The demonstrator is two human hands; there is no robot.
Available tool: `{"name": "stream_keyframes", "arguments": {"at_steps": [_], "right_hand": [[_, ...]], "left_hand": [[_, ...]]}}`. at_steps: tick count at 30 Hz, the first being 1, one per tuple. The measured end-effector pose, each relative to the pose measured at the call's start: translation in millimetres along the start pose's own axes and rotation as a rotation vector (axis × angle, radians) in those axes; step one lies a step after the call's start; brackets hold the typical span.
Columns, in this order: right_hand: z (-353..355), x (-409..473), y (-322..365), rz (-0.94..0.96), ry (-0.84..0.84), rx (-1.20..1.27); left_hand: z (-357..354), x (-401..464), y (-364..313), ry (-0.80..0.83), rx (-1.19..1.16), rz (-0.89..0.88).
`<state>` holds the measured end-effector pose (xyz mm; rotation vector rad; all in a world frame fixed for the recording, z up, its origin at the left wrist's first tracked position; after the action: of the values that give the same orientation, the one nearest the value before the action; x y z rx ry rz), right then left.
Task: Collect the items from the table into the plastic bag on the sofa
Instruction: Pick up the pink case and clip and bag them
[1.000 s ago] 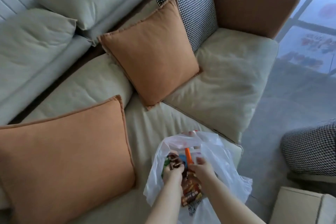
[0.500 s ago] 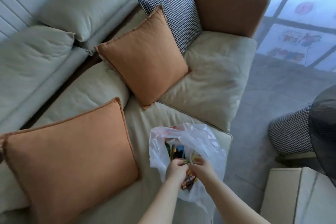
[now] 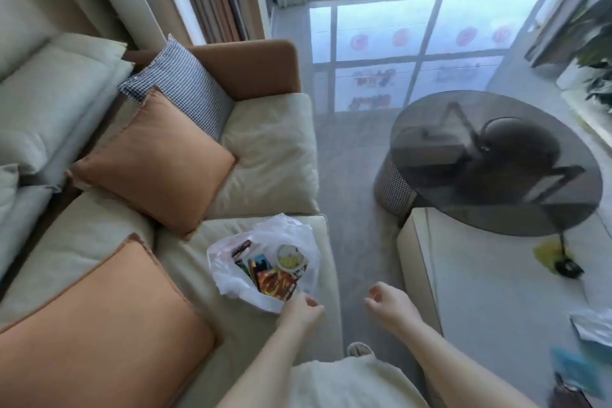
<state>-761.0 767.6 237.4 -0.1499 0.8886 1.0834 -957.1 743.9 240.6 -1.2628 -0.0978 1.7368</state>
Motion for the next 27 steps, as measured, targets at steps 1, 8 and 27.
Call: {"name": "stream_keyframes", "arguments": {"at_steps": [1, 8, 27], "right_hand": [[3.9, -6.3, -18.4, -0.016, -0.031, -0.003], [19.7, -54.3, -148.4, -0.186, -0.167, 0.103], [-40.8, -250.3, -553.4, -0.753, -0.208, 0.470]], "left_hand": [[-11.3, -4.3, -5.1, 0.020, 0.063, -0.012], [-101.9, -32.7, -65.5, 0.104, 0.376, -0.203], [-460.2, -186.4, -114.2, 0.497, 0.822, -0.452]]}}
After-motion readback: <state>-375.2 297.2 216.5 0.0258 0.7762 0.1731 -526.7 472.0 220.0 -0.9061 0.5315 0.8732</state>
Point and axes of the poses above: each hand's wrist, its own x-axis towards the middle knuckle, its own z-axis out of the back of the hand, y = z × x, the point moved 7 cm from there along x, towards the middle knuckle, and after that the axes turned 8 degrees about -z, right-handed, at the moved point
